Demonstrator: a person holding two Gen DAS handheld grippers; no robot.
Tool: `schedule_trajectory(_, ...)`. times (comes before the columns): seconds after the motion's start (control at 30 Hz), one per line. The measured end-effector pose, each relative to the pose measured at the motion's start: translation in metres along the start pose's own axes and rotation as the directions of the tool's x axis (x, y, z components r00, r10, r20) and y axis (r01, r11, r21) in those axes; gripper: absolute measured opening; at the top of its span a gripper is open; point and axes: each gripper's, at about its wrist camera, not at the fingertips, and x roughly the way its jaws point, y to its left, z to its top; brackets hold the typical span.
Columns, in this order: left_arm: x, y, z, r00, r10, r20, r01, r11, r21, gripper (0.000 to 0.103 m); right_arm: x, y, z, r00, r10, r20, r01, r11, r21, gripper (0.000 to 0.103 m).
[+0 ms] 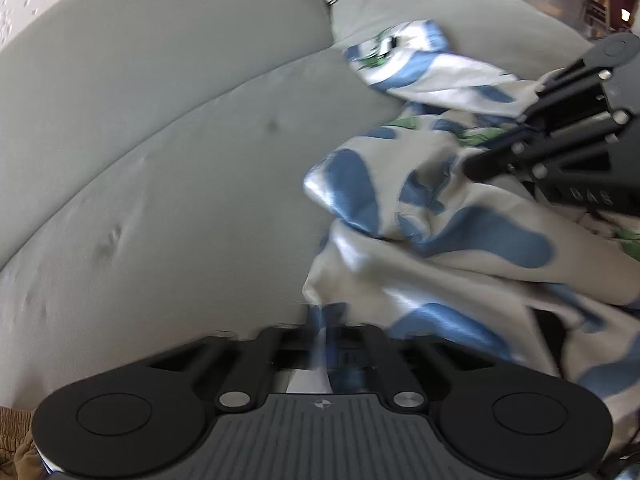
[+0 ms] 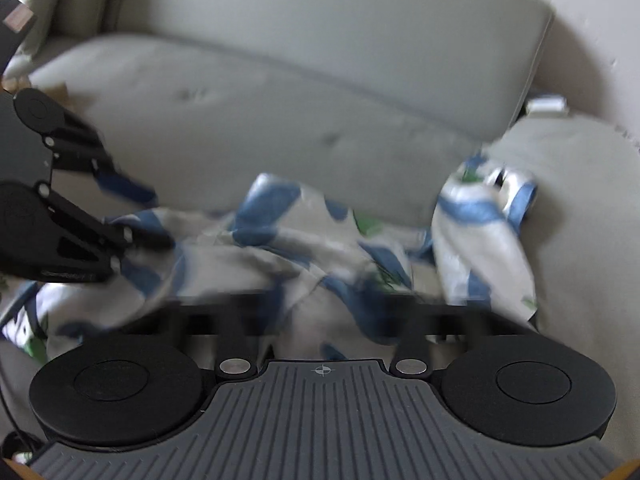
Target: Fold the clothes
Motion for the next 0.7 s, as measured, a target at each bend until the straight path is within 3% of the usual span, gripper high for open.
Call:
schedule_trajectory(0.13,-0.048,0.006,-0.008,0.985,0.137,0.101,-0.130,0.989,-0.073,0.000,-0.036,-0.004,-0.009,0.996,-0.039,0.078,0.038,0.999,0.018,0.000)
schedule_trajectory(0.27,-0.121,0.027,-0.011,0.953,0.233,0.196,-0.184,0.953,-0.241,0.000,-0.096,-0.021,-0.012,0.964,-0.150,0.219,0.137,0.988,0.074,0.000)
schedule_trajectory(0.33,-0.165,0.028,-0.011,0.924,0.291,0.248,-0.217,0.933,-0.287,0.000,-0.135,-0.035,-0.011,0.935,-0.202,0.291,0.166,0.976,0.143,0.000)
schedule_trajectory(0.43,-0.235,0.022,-0.009,0.872,0.363,0.328,-0.246,0.905,-0.348,0.000,-0.202,-0.053,-0.014,0.870,-0.281,0.406,0.192,0.950,0.246,0.000)
schedule_trajectory(0.57,-0.323,0.007,-0.017,0.797,0.455,0.398,-0.278,0.861,-0.426,0.000,-0.297,-0.076,-0.033,0.790,-0.297,0.536,0.081,0.917,0.390,0.000)
schedule_trajectory(0.63,-0.355,0.006,-0.026,0.779,0.479,0.405,-0.270,0.838,-0.474,0.000,-0.341,-0.089,-0.050,0.753,-0.296,0.587,0.009,0.897,0.441,0.000)
schedule_trajectory(0.7,-0.380,0.002,-0.043,0.778,0.474,0.413,-0.226,0.823,-0.521,0.000,-0.380,-0.102,-0.071,0.724,-0.295,0.624,-0.061,0.873,0.484,0.000)
